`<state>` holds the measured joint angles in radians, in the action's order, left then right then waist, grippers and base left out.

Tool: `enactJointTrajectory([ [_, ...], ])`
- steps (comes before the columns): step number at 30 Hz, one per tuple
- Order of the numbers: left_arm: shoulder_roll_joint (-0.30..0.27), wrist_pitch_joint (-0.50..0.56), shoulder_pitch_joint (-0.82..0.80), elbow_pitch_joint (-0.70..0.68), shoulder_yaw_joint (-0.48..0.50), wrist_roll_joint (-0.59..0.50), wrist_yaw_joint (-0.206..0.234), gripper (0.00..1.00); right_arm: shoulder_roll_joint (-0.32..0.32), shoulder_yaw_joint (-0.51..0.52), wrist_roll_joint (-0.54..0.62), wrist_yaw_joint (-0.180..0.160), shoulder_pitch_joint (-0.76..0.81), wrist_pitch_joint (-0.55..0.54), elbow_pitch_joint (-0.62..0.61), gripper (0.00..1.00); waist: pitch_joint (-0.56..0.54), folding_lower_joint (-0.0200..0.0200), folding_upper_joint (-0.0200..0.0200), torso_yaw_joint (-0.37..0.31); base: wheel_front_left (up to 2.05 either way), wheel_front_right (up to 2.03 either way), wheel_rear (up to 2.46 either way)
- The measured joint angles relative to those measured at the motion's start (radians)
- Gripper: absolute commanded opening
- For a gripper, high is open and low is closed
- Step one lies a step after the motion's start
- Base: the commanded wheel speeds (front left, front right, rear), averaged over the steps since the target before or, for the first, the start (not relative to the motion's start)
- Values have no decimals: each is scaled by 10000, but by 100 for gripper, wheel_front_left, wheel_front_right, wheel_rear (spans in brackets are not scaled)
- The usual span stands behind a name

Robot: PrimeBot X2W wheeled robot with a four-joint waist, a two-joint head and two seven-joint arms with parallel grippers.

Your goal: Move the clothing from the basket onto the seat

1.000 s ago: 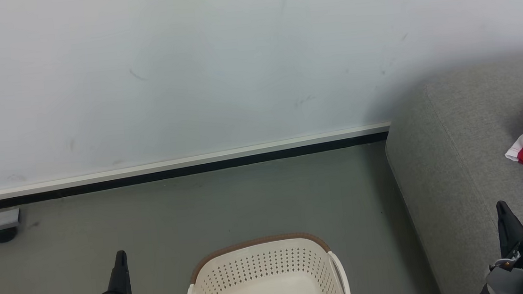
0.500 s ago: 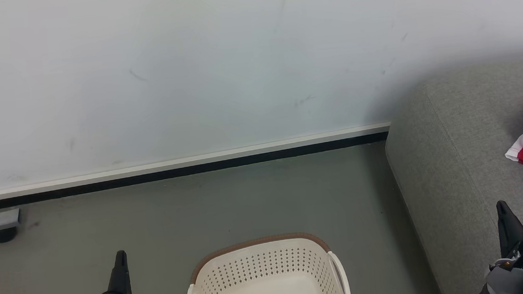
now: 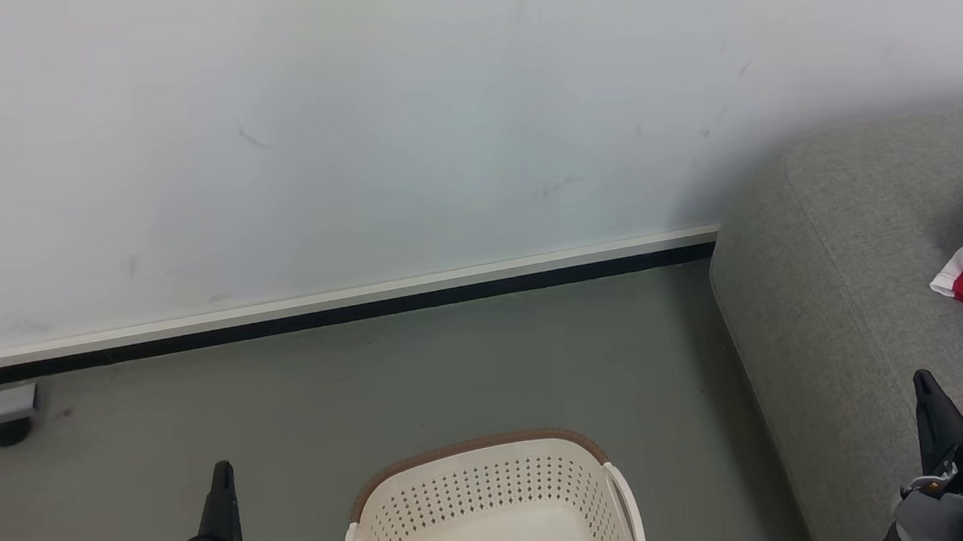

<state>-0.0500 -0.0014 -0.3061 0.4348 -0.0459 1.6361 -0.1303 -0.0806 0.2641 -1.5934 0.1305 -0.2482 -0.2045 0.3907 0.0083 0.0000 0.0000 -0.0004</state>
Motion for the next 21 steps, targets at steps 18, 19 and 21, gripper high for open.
enactJointTrajectory([
  [18,0,0,0,0,0,0,0,0,33,44,15,0,-7,-63,0,0,0,0,1,0,0,0,0],
  [19,0,0,0,0,0,0,0,0,35,46,15,0,-8,-63,0,0,0,0,0,0,0,0,0],
  [21,0,0,0,0,0,0,0,0,38,48,15,0,-9,-65,0,0,0,0,1,0,0,0,0],
])
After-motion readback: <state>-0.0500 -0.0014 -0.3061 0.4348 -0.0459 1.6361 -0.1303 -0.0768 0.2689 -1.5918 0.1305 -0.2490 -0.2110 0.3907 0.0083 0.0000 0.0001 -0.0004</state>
